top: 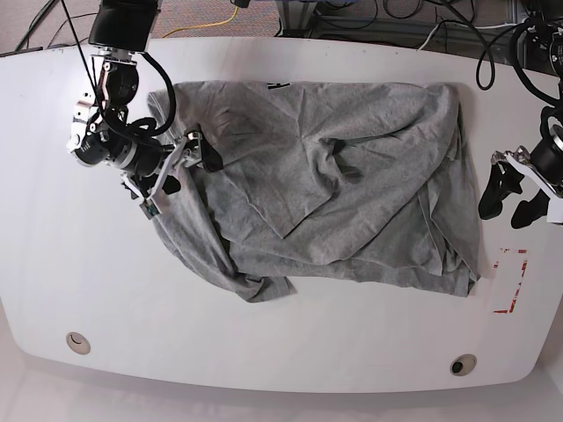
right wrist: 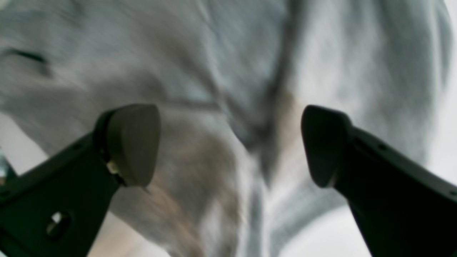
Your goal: Layout the t-shirt on the table in an organized manner, then fold the t-shirt properly
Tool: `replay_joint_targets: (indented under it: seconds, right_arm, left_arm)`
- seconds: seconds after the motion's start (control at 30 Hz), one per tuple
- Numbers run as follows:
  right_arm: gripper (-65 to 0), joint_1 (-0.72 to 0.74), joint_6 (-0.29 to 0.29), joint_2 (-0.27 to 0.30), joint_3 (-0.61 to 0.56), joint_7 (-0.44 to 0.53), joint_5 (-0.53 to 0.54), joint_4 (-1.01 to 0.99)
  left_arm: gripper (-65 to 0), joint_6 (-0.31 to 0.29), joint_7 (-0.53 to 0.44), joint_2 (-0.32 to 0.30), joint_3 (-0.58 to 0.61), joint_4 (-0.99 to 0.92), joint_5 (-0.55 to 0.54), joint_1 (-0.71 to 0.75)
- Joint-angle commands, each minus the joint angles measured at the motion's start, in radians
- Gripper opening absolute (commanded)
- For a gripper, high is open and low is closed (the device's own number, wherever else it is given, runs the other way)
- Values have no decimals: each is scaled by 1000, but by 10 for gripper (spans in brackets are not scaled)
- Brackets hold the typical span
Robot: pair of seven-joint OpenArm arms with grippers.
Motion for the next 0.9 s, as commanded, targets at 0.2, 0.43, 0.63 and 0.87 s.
replay_joint_targets:
  seconds: [0.2, 0.43, 0.63, 0.87]
  right_arm:
    - [-166, -47, 2, 4, 1, 19, 72, 16]
    - [-257, -65, 2, 0, -2, 18, 102, 36]
    - [-263, -70, 2, -3, -4, 15, 103, 69]
    - [-323, -67, 2, -5, -4, 15, 103, 69]
  left_arm:
    - [-235, -5, -24, 2, 32, 13, 58, -28]
    - [-235, -5, -24, 45, 52, 13, 120, -45]
    - [-235, -6, -24, 68, 54, 13, 146, -45]
    - [-235, -6, -24, 68, 52, 13, 144, -45]
